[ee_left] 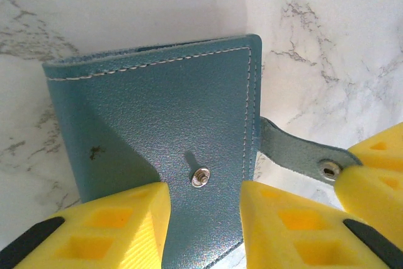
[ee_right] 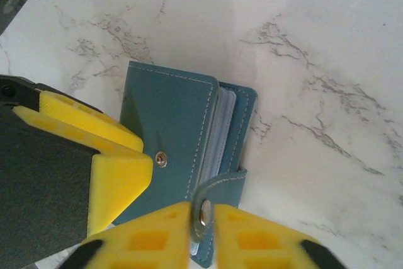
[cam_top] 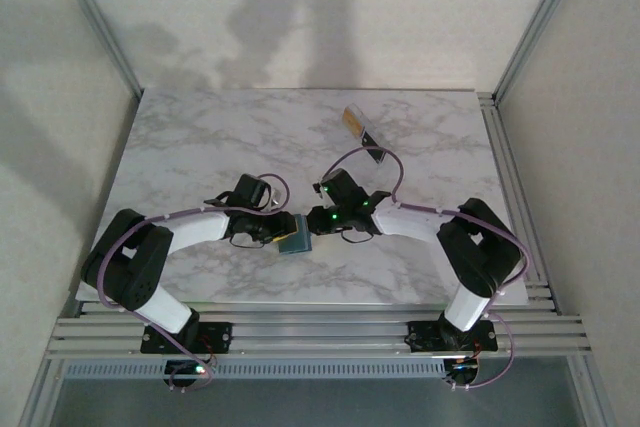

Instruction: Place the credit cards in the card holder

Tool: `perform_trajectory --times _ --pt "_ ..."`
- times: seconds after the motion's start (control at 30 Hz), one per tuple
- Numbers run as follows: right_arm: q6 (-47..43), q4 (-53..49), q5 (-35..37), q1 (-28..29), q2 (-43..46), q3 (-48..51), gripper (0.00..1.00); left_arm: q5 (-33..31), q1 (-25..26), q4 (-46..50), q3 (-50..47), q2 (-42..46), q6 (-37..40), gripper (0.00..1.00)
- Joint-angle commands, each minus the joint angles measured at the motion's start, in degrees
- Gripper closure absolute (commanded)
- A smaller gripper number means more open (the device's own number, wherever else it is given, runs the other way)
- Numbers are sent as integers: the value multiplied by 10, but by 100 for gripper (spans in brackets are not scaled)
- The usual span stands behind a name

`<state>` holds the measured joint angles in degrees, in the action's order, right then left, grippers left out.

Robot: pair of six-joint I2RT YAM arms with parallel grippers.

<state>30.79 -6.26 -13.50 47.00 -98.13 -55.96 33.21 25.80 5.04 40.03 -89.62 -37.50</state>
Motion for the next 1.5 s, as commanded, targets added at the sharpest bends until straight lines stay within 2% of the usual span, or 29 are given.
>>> perform_trajectory --times 0.0,0.07,0.27,0.3,0.4,0.47,0.63,0.77,0.97,1.1,1.17,1.27,1.47 --pt "-7 -19 8 -3 -14 -25 92 -47 0 23 -12 -15 12 65" --pt "-10 -20 4 -3 -16 -30 92 -50 0 20 -14 -11 12 65" --pt "-18 -29 11 -3 -5 -35 77 -51 0 25 -12 -11 13 65" --pt "-23 -36 12 -3 -7 -41 79 -54 0 23 -14 -10 11 65" --pt "-37 -56 12 -3 -15 -56 95 -48 0 20 -14 -16 10 65" --pt "-36 -54 7 -3 -16 -55 100 -50 1 23 -12 -16 11 65" --pt "-34 -54 6 -3 -13 -50 100 -50 1 22 -13 -18 9 65" --pt "-21 -40 -27 -1 -24 -50 100 -38 0 9 -18 -7 -1 66" --pt "17 4 -43 17 -60 -53 100 -10 -3 -10 -17 -1 -16 78" --pt "22 7 -32 21 -79 -58 100 -9 -9 -10 -19 6 -22 79" --pt "20 4 -25 21 -84 -60 100 -10 -14 -5 -23 14 -21 83" --pt "12 -3 -28 21 -92 -69 100 -16 -21 -4 -35 37 -25 86" --pt "-6 -29 -22 21 -104 -86 100 -94 -24 48 -32 71 -11 87"
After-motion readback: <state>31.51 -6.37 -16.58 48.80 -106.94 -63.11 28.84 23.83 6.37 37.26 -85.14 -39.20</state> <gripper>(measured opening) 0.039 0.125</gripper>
